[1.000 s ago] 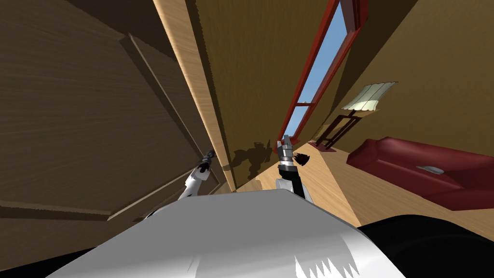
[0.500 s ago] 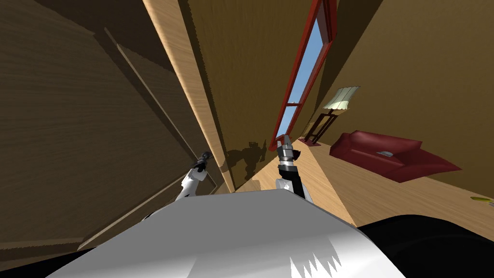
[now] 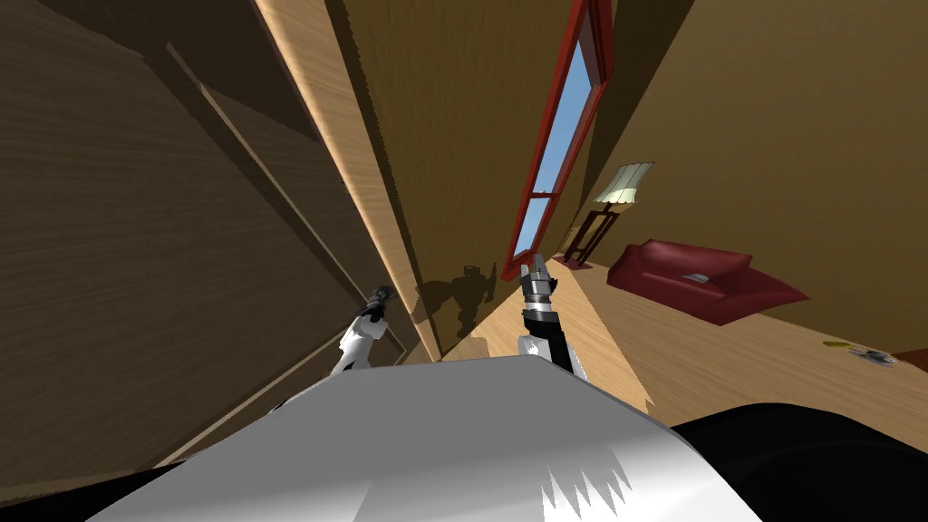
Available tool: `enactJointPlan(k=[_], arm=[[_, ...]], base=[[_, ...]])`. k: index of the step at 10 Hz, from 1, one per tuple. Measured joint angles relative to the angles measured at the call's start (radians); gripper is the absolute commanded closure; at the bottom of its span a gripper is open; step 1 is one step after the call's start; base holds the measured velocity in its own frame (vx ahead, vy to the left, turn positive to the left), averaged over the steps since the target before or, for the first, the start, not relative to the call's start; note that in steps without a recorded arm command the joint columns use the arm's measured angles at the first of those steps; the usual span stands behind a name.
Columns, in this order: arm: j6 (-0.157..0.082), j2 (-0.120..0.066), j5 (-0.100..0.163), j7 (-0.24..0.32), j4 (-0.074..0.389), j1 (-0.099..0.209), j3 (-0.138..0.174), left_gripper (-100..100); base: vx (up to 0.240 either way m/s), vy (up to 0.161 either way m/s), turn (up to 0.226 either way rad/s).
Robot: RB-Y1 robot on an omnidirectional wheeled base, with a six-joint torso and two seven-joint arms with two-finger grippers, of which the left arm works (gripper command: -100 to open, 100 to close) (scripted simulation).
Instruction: Push the door open
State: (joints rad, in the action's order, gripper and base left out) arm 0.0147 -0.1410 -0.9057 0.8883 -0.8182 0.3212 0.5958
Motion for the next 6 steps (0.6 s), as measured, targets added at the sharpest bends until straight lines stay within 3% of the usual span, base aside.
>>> enactJointPlan(k=[1,2,3,4,5,6], arm=[[0.025,-0.005,0.008,0.021,-0.029,-0.020,-0.030,100],[0.030,-0.006,0.001,0.032,-0.026,-0.019,-0.020,100],[0.019,0.002,-0.017,0.025,-0.015,-0.009,0.009,100],[0.022,0.008,-0.041,0.027,-0.008,0.003,0.037,100],[0.033,0.005,-0.043,0.036,-0.014,0.000,0.034,100],[0.029,0.012,-0.079,0.042,0.002,0.017,0.080,100]], base=[[-0.019,0.029,-0.083],[0.000,0.000,0.000],[-0.017,0.026,-0.074],[-0.021,0.032,-0.092],[-0.022,0.034,-0.097],[-0.018,0.028,-0.079]])
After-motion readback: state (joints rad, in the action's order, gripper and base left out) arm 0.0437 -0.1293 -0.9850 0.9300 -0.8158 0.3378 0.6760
